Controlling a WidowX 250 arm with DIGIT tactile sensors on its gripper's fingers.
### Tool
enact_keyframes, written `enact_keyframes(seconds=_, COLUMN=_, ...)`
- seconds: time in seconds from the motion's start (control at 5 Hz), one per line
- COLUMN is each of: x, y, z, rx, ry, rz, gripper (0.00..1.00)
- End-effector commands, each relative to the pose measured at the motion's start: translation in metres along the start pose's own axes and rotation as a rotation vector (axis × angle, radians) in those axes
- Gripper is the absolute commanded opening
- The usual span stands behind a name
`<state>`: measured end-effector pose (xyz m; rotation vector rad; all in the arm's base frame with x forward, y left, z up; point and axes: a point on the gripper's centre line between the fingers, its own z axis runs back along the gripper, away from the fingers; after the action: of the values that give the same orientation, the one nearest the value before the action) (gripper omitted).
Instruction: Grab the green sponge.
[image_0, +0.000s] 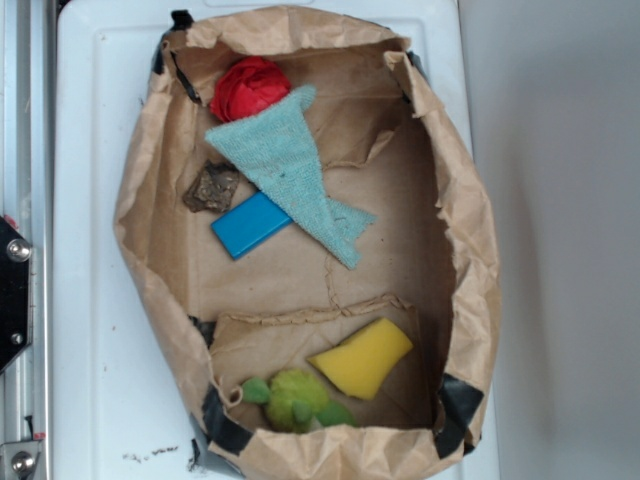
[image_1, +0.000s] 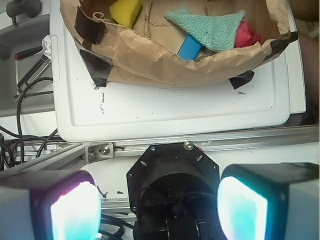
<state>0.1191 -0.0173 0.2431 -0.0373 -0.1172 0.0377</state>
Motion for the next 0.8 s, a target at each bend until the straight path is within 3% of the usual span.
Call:
enact_keyframes(seconds=0.0, x=0.0, y=0.0, z=0.0, rx=0.0, ry=0.0, rz=0.0, gripper=1.0)
enact_keyframes(seconds=0.2, x=0.027, y=-0.004, z=-0.01, rx=-0.006, ry=0.007, rz=0.049, gripper=1.0)
enact_keyframes(seconds=0.4, x=0.052, y=0.0, z=-0.025, rx=0.009, ry=0.0, rz=0.056, gripper=1.0)
enact_keyframes(seconds=0.6, x=0.075, y=0.01, z=-0.037, rx=-0.012, ry=-0.017, rz=0.095, gripper=1.0)
